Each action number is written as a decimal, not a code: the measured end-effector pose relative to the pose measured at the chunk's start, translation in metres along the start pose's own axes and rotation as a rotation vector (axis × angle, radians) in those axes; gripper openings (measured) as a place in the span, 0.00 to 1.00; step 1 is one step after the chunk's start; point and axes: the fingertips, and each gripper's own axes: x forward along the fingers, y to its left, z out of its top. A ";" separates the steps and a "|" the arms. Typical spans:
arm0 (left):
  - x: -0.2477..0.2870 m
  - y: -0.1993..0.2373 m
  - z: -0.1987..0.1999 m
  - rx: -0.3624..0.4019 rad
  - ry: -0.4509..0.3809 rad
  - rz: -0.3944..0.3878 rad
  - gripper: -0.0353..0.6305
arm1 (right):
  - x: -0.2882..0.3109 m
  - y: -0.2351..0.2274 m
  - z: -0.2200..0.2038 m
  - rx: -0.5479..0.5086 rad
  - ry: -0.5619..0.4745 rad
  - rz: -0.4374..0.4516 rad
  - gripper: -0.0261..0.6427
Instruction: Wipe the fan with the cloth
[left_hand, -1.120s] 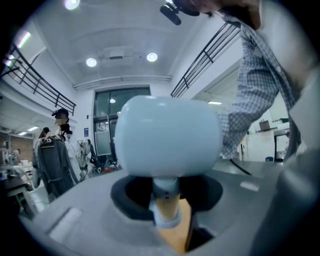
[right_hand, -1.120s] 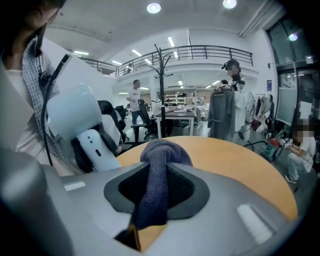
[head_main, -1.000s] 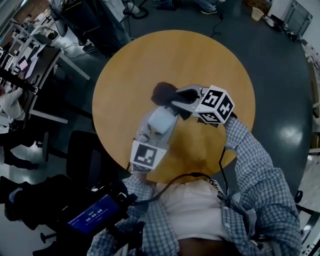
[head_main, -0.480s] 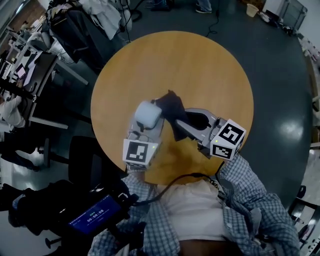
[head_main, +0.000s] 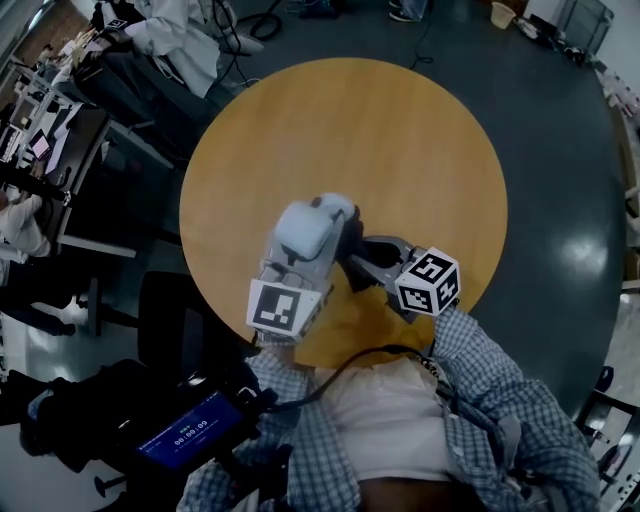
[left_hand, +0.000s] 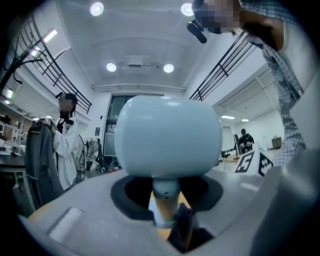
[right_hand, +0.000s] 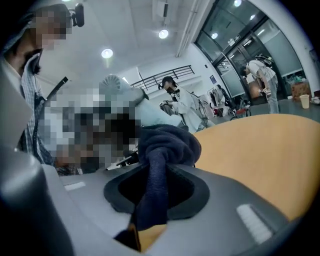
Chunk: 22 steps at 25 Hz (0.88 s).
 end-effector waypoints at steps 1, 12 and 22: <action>0.000 -0.003 0.001 0.000 0.002 -0.006 0.26 | 0.003 -0.008 -0.004 0.009 0.010 -0.010 0.18; -0.005 -0.021 -0.029 0.035 0.073 -0.084 0.26 | -0.002 -0.089 0.052 0.001 -0.041 -0.180 0.18; 0.005 -0.002 -0.107 0.059 0.207 -0.089 0.26 | -0.019 -0.114 0.029 0.044 0.031 -0.359 0.18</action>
